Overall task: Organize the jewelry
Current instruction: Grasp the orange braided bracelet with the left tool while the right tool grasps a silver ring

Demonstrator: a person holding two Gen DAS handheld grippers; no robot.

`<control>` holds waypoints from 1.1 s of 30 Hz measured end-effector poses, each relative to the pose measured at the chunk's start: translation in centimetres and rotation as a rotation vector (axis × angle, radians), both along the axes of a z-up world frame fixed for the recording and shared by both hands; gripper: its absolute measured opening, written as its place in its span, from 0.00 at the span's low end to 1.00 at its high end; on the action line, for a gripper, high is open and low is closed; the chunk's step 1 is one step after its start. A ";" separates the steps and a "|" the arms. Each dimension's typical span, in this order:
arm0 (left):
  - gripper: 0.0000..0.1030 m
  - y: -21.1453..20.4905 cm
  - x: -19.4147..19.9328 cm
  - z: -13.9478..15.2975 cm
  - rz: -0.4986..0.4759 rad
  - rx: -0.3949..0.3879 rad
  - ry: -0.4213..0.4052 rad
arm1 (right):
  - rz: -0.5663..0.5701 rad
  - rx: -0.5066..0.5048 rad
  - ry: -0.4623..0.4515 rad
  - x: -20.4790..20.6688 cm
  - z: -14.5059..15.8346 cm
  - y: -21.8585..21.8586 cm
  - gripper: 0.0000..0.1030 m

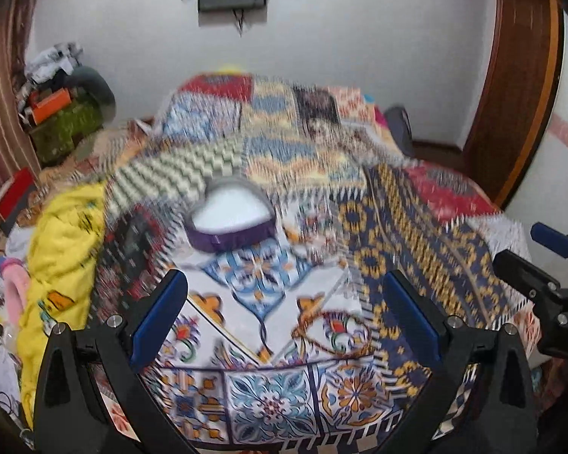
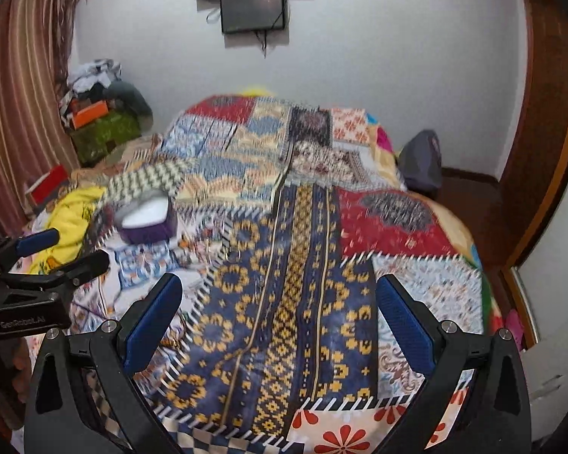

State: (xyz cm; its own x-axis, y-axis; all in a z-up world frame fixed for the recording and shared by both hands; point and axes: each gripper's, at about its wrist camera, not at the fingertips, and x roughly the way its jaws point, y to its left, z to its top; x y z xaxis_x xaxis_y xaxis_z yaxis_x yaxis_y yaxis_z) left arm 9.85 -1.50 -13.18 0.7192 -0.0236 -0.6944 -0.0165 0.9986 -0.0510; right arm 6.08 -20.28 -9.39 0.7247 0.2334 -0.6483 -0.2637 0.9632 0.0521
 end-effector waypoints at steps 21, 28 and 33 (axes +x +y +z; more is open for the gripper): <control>0.28 -1.0 2.7 -6.9 -0.162 0.005 0.244 | 0.189 0.090 0.266 5.3 -5.9 0.6 0.52; 0.12 -0.6 3.2 -7.4 -0.193 -0.017 0.261 | 0.191 0.096 0.306 7.2 -6.6 1.0 0.41; 0.07 0.0 3.3 -7.5 -0.201 -0.052 0.249 | 0.189 0.075 0.327 8.4 -7.5 1.8 0.31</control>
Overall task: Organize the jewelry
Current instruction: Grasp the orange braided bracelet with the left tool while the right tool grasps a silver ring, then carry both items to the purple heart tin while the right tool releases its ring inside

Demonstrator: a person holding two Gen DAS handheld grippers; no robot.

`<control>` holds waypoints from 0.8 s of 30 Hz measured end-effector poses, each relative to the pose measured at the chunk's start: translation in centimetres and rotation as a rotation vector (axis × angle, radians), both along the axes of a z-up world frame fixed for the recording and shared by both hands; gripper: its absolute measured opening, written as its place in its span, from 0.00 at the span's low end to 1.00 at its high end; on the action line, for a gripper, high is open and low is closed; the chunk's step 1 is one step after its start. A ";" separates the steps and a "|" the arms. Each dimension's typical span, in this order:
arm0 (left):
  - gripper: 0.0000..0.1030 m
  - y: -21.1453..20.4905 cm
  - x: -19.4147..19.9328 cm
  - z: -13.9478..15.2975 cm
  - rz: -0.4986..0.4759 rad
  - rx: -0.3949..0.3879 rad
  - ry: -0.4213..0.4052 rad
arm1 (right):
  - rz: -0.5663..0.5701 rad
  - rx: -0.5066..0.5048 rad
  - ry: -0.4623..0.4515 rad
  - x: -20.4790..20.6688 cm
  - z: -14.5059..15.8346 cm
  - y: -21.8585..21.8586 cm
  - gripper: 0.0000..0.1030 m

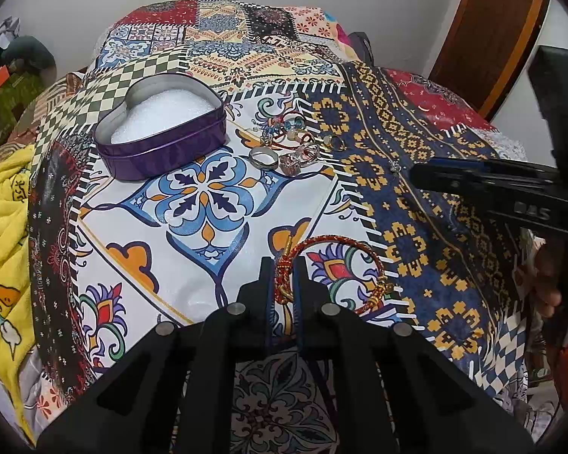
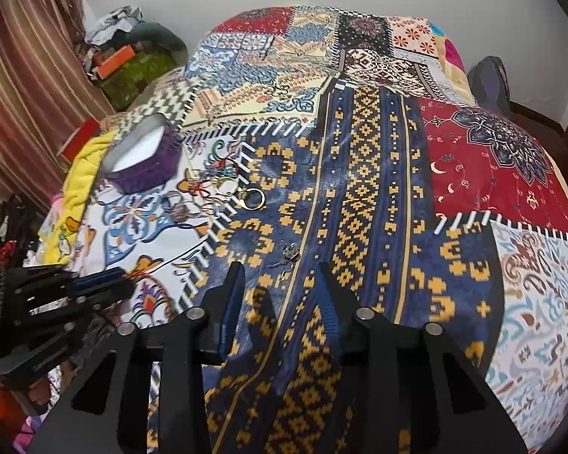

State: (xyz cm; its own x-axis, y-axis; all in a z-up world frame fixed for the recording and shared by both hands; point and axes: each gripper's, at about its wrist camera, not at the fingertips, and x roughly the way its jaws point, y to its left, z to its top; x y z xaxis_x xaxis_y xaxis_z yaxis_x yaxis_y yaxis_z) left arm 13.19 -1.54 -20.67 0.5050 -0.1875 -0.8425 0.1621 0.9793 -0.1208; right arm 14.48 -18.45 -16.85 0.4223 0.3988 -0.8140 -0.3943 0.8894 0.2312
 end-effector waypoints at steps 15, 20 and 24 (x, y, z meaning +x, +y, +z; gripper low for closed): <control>0.06 2.0 0.2 1.3 0.088 -0.066 -0.058 | 0.014 -0.132 -0.003 1.5 -1.6 1.8 0.11; 0.06 2.3 -0.1 1.8 0.103 -0.073 -0.077 | 0.011 -0.121 0.004 1.4 -1.5 1.7 0.09; 0.06 2.7 -0.3 2.7 0.117 -0.073 -0.105 | 0.002 -0.101 -0.003 1.0 -0.6 1.5 0.09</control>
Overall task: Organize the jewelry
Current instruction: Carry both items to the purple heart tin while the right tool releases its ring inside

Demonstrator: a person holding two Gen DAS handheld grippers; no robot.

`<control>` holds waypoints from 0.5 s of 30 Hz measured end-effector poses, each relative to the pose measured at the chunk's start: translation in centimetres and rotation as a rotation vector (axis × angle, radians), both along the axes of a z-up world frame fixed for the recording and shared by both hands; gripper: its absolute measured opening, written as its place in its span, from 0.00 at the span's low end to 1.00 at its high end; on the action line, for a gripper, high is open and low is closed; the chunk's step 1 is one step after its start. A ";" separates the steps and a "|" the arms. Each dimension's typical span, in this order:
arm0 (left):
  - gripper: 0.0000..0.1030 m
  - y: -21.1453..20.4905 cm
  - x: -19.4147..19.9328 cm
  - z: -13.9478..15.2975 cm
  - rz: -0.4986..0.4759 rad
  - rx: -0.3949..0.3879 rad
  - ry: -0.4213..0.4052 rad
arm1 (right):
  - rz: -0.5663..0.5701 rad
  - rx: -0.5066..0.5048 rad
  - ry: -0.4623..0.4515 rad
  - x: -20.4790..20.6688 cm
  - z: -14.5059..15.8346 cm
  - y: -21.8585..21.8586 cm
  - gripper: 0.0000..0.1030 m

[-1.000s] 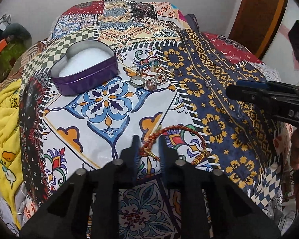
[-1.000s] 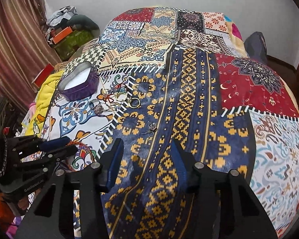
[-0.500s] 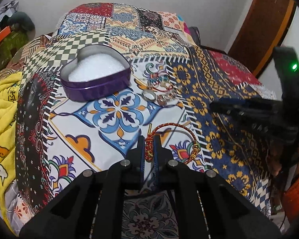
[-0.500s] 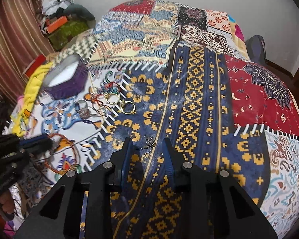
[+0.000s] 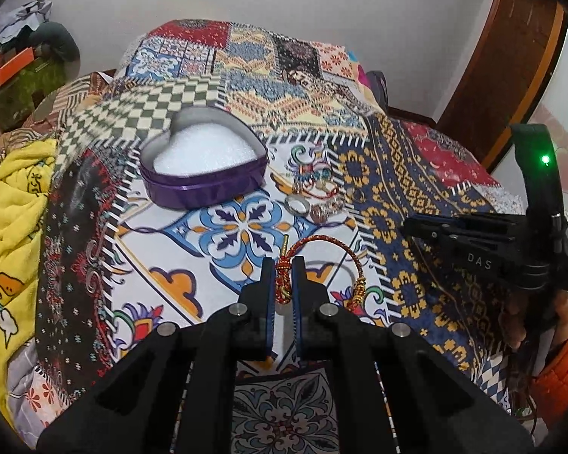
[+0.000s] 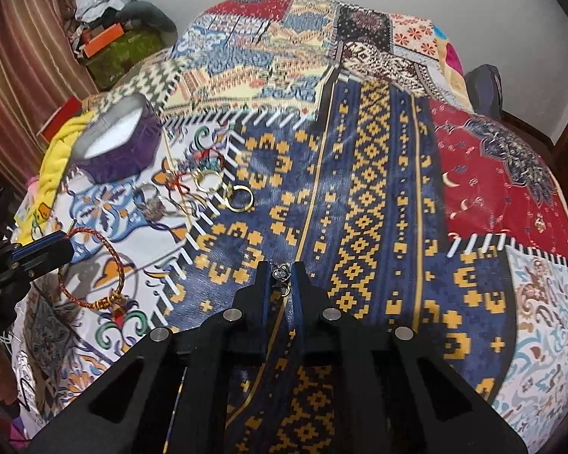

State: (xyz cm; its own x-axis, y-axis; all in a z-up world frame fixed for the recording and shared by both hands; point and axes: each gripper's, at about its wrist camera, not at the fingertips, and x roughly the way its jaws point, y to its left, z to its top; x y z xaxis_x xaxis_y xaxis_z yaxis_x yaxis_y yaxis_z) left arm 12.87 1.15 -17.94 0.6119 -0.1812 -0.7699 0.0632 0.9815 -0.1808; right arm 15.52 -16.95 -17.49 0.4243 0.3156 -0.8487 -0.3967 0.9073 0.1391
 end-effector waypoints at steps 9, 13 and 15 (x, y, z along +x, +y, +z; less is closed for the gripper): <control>0.06 1.0 -0.4 3.4 0.034 0.003 -0.088 | 0.006 0.053 -0.081 -1.3 4.3 0.4 0.09; 0.06 1.4 -0.6 4.9 0.051 0.004 -0.129 | 0.010 0.080 -0.117 -1.6 6.2 0.8 0.09; 0.06 1.7 -0.7 5.5 0.061 0.006 -0.147 | 0.013 0.089 -0.138 -1.9 7.1 1.1 0.09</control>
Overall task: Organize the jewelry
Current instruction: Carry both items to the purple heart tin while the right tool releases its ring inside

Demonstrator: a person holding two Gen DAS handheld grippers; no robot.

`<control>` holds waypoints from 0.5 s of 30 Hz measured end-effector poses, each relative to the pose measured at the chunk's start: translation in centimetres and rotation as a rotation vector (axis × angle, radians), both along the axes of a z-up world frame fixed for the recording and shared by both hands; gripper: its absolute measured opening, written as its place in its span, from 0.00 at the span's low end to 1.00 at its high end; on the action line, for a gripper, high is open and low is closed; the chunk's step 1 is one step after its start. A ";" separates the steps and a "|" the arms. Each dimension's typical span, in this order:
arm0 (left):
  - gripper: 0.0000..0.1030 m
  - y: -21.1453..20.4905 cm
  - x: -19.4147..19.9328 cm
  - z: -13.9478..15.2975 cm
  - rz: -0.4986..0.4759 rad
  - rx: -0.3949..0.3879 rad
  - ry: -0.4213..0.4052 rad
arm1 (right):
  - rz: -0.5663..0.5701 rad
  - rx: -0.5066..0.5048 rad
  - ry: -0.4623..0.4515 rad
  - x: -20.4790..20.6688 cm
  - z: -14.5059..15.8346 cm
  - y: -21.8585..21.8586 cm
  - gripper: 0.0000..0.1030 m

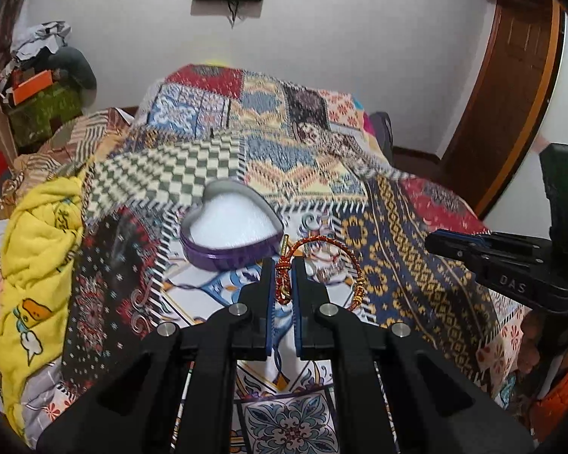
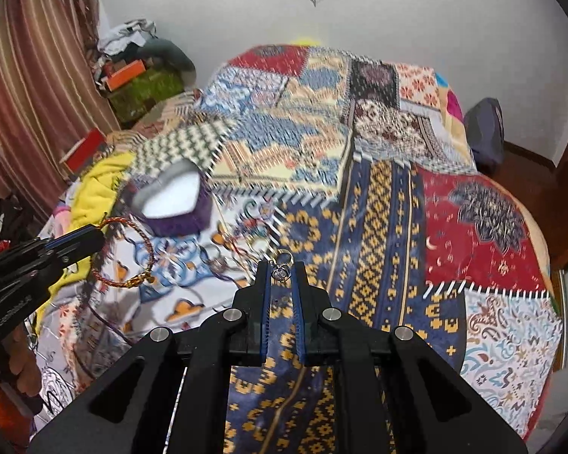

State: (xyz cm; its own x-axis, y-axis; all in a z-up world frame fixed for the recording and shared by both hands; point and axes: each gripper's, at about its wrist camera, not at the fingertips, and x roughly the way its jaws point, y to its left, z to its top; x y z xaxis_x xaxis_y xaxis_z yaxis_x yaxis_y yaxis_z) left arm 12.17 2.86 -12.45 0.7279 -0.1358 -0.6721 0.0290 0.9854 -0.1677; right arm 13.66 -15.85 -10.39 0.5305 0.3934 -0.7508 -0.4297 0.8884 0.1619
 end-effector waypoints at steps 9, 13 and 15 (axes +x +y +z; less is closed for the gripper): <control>0.06 1.7 0.5 2.2 0.056 0.000 -0.071 | 0.026 0.045 -0.074 -0.3 2.8 1.7 0.09; 0.06 2.8 1.0 2.5 0.084 -0.003 -0.091 | 0.048 0.074 -0.089 0.3 3.4 2.9 0.09; 0.06 3.3 1.4 2.5 0.096 0.002 -0.096 | 0.060 0.083 -0.093 0.6 3.5 3.6 0.09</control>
